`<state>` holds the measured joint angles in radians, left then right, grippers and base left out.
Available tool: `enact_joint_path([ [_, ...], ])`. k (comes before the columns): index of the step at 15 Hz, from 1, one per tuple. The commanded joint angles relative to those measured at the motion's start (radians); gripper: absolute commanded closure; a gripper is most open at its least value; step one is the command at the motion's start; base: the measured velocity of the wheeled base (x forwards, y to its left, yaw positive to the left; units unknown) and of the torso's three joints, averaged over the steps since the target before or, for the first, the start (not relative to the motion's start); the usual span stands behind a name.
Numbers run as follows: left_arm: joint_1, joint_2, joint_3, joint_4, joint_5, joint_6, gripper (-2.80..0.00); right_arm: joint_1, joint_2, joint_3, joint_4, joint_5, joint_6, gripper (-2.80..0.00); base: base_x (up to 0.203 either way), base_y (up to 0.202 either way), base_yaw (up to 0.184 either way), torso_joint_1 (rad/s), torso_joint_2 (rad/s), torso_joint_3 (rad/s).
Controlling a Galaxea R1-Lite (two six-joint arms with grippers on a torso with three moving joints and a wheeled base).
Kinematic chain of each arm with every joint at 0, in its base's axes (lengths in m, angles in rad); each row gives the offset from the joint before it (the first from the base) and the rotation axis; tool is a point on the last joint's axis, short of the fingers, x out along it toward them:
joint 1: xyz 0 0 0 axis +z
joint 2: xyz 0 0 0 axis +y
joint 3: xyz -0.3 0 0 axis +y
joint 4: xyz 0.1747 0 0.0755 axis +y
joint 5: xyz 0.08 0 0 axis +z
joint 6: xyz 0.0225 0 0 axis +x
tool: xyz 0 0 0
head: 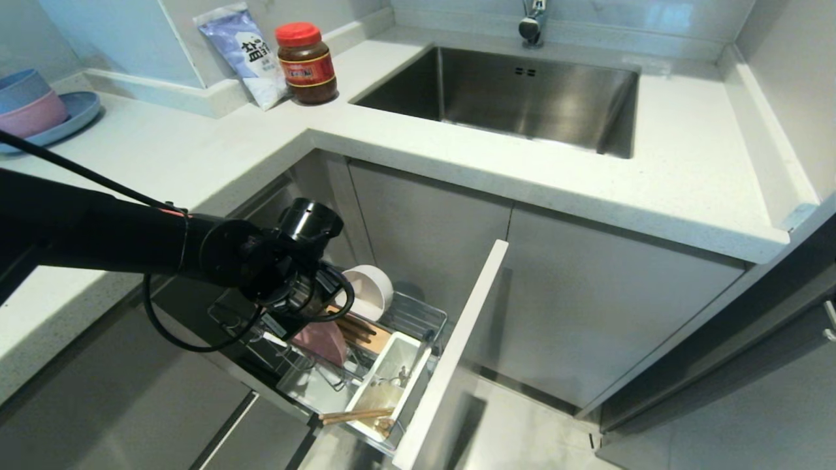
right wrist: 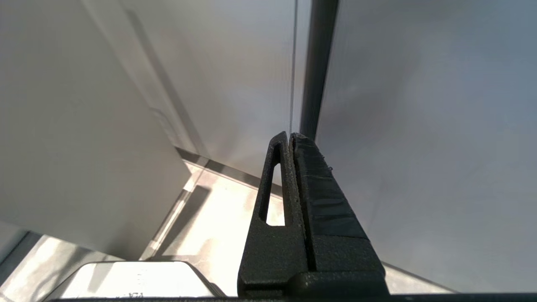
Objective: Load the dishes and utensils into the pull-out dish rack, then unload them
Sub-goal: Take the plate out of the cupboard
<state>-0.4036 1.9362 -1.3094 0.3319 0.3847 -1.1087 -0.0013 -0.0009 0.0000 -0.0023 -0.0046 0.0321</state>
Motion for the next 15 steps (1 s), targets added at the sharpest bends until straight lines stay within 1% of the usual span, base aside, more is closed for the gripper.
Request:
enact_joint_path([
  [1,0.0,-0.008,0.001,0.009,0.003,-0.006,0.0,0.0,-0.002,0.002,-0.001,0.0,0.0,0.0,0.0,0.0,0.0,0.0,0.0,0.0],
  [5,-0.003,-0.049,0.003,0.009,0.003,-0.007,0.0,0.0,-0.002,0.002,-0.001,0.0,0.0,0.0,0.0,0.0,0.0,0.0,0.0,0.0],
  [9,-0.019,-0.161,0.008,0.007,0.003,-0.006,0.0,0.0,-0.002,0.002,-0.001,0.0,0.0,0.0,0.0,0.0,0.0,0.0,0.0,0.0],
  [13,-0.053,-0.261,0.017,0.008,0.002,-0.005,0.0,0.0,-0.002,0.001,-0.001,0.0,0.0,0.0,0.0,0.0,0.0,0.0,0.0,0.0],
  [15,-0.093,-0.325,0.031,0.007,0.002,-0.005,0.0,0.0,-0.002,0.001,-0.001,0.0,0.0,0.0,0.0,0.0,0.0,0.0,0.0,0.0],
])
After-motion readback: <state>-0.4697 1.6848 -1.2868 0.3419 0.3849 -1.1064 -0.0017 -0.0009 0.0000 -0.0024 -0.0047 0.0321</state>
